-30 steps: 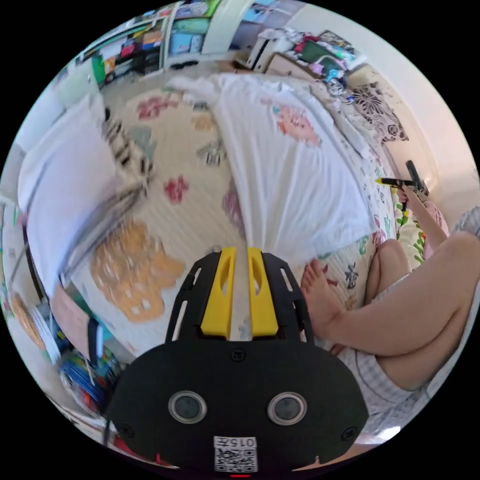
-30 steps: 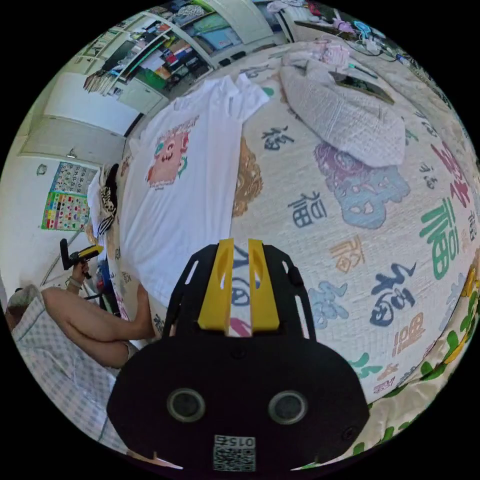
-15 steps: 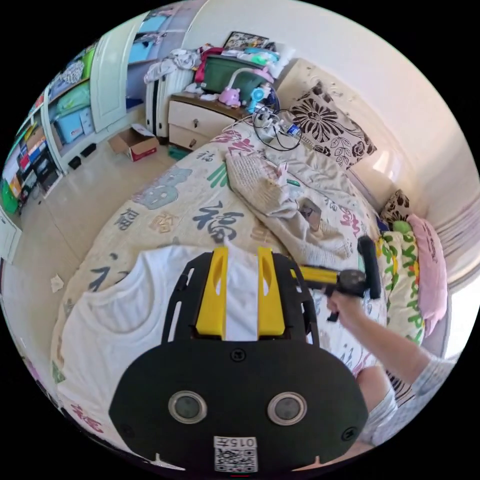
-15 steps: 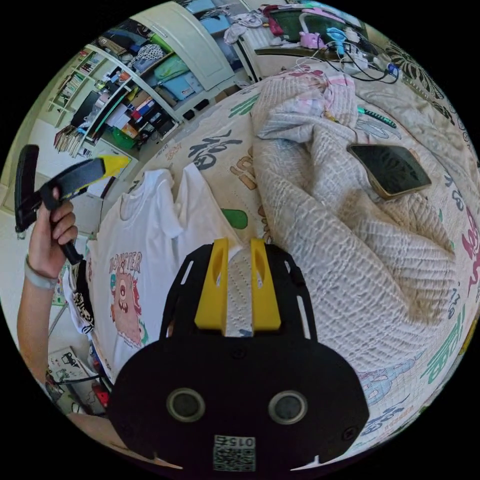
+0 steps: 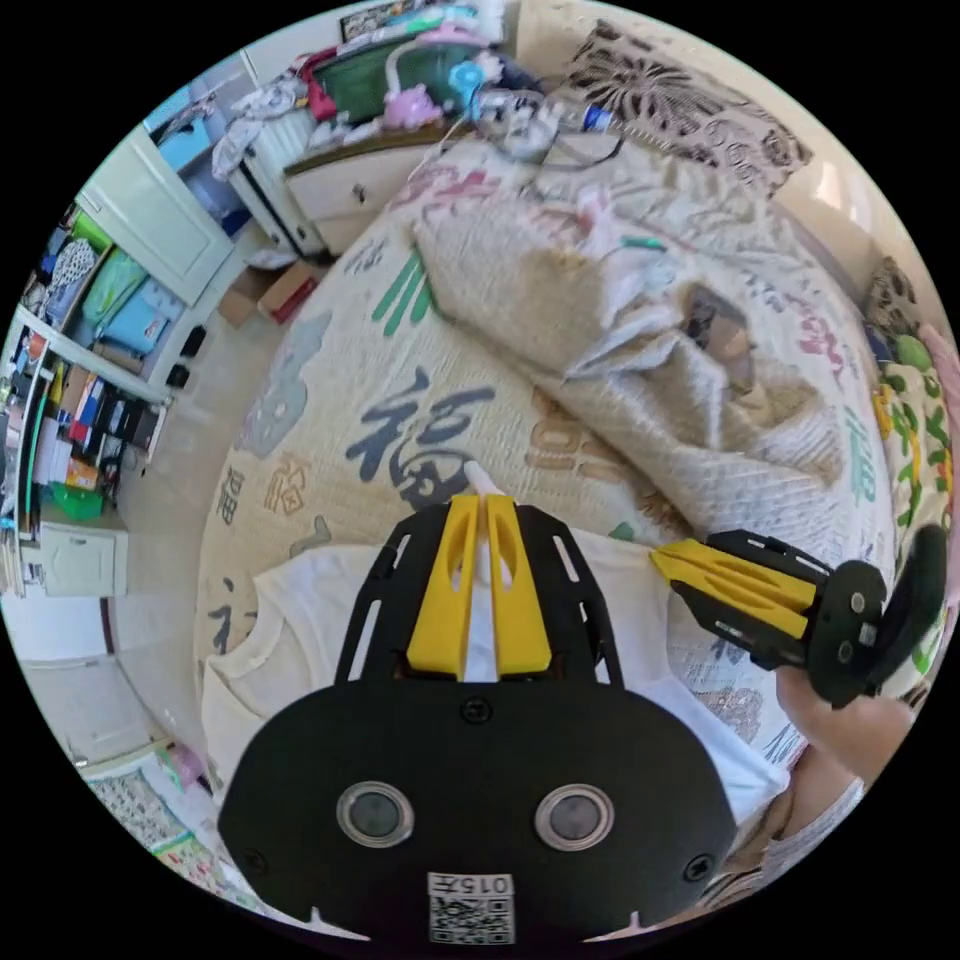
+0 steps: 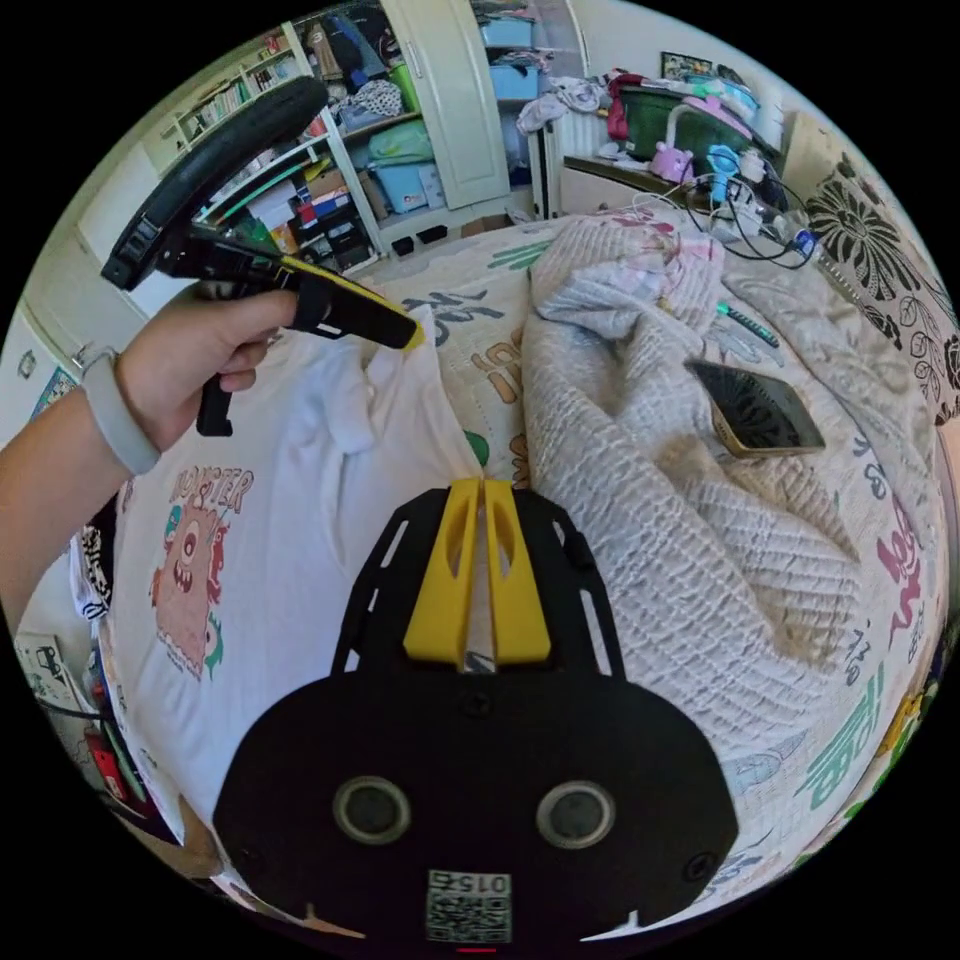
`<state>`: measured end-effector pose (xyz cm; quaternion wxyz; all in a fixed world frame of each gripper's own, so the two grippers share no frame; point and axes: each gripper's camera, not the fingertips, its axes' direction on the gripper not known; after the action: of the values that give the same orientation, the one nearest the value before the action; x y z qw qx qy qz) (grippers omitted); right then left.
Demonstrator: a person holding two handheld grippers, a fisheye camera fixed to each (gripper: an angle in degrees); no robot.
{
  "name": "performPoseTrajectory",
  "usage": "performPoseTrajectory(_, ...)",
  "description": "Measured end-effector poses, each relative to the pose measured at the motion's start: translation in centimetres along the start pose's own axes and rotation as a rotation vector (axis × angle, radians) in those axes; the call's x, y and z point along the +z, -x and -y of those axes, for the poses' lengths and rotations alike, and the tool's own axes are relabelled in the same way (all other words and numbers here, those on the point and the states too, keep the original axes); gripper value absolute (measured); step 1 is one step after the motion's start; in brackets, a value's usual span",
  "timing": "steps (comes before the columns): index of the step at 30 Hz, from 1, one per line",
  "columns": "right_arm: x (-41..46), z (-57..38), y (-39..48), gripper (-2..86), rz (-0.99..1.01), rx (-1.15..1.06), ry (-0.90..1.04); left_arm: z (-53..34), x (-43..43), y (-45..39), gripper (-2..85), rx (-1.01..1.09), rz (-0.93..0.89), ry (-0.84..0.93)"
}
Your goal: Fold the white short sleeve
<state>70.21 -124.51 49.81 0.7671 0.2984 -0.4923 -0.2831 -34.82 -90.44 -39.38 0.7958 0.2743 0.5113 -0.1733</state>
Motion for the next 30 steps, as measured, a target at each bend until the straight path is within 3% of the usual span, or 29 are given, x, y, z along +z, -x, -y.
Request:
performPoseTrajectory(4,-2.5,-1.5,-1.5,-0.3,-0.006,0.028,-0.119,0.3,-3.7,-0.8,-0.3,0.119,-0.13,-0.248)
performPoseTrajectory(7,-2.1,-2.6,-1.7,-0.3,-0.012,0.071,-0.101,1.2,-3.3,-1.7,0.1,0.153,-0.222,-0.257)
performPoseTrajectory(12,-0.3,-3.5,-0.5,-0.2,-0.047,0.117,-0.081,0.4,-0.9,-2.0,0.4,0.125,-0.177,-0.201)
performPoseTrajectory(15,0.7,-4.3,-0.3,0.0,-0.016,0.188,-0.088,-1.4,-1.9,-0.8,0.2,0.125,-0.179,-0.288)
performPoseTrajectory(21,2.2,-5.3,1.3,3.5,0.027,0.285,-0.119,-6.4,-5.8,1.8,4.4,0.192,-0.366,-0.494)
performPoseTrajectory(26,1.6,-7.0,2.6,6.7,0.099,0.353,-0.167,-19.8,-9.2,10.0,7.9,0.109,-0.507,-0.615)
performPoseTrajectory(30,1.4,-7.1,7.2,6.7,0.093,0.224,-0.181,-34.2,-10.3,17.8,8.0,-0.118,-0.408,-0.625)
